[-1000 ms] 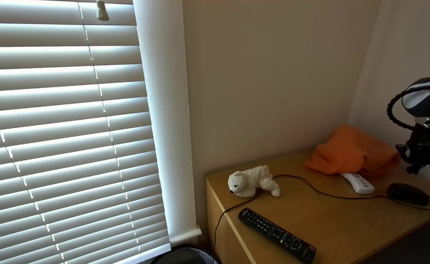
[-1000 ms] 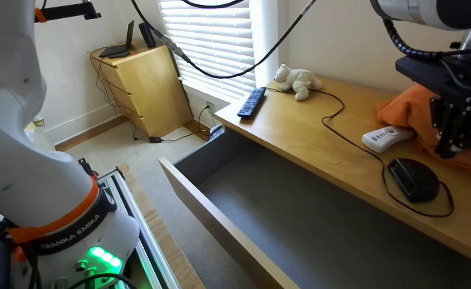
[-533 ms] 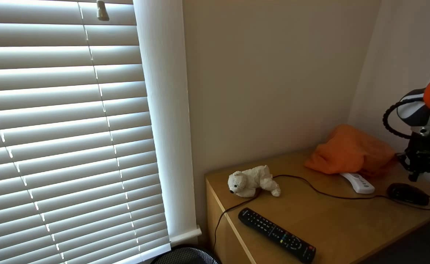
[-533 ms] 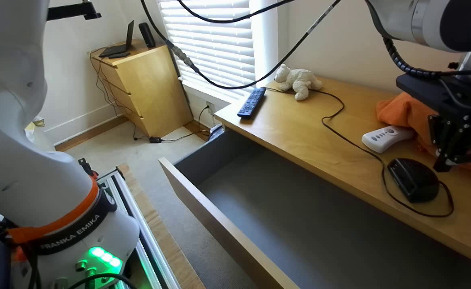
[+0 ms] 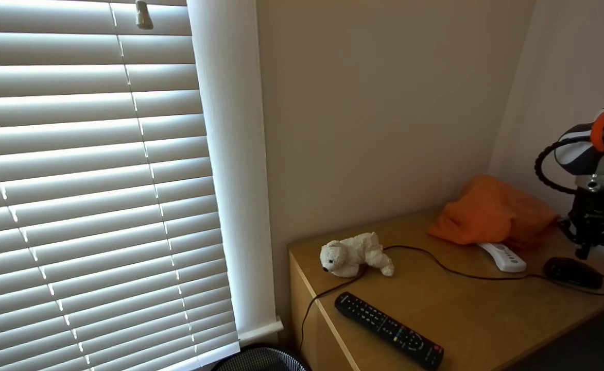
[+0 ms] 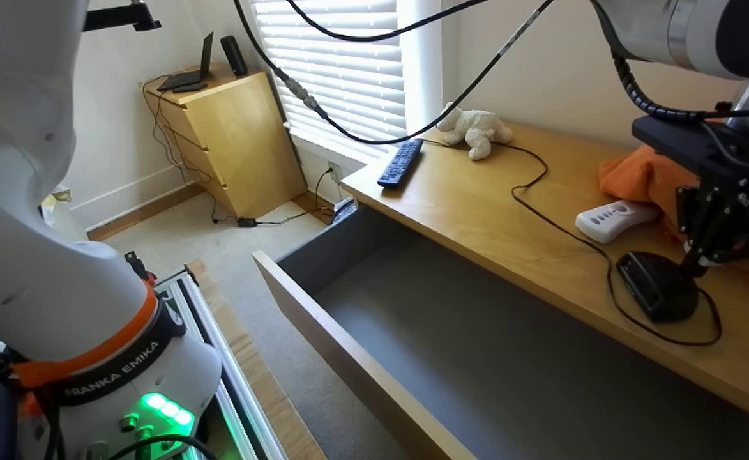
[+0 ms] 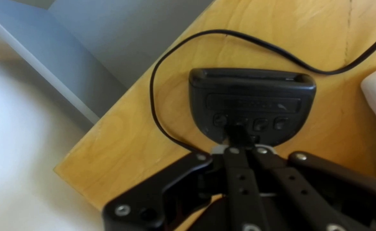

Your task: Press a button on the alarm clock on the right

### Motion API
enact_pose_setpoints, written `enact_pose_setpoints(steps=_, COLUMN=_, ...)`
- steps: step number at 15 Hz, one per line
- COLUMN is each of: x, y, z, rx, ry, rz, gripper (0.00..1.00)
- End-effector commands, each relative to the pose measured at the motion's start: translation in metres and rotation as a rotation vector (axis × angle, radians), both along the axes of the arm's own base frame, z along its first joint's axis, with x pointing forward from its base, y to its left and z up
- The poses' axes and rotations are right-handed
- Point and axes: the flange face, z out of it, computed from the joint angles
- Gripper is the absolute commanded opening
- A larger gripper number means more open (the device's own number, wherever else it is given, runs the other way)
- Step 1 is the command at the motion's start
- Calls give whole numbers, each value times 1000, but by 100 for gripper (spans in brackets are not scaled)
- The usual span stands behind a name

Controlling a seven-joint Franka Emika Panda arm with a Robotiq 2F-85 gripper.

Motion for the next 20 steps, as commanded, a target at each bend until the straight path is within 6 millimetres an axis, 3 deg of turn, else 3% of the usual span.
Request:
enact_pose_setpoints(steps=1, x=5, y=-7, z=-3, rx=14, ry=-1, rz=-18, gripper=0)
enact_pose_setpoints(steps=20, x=10, y=-8, z=-25, rx=35, ry=4, rz=-40, gripper=0)
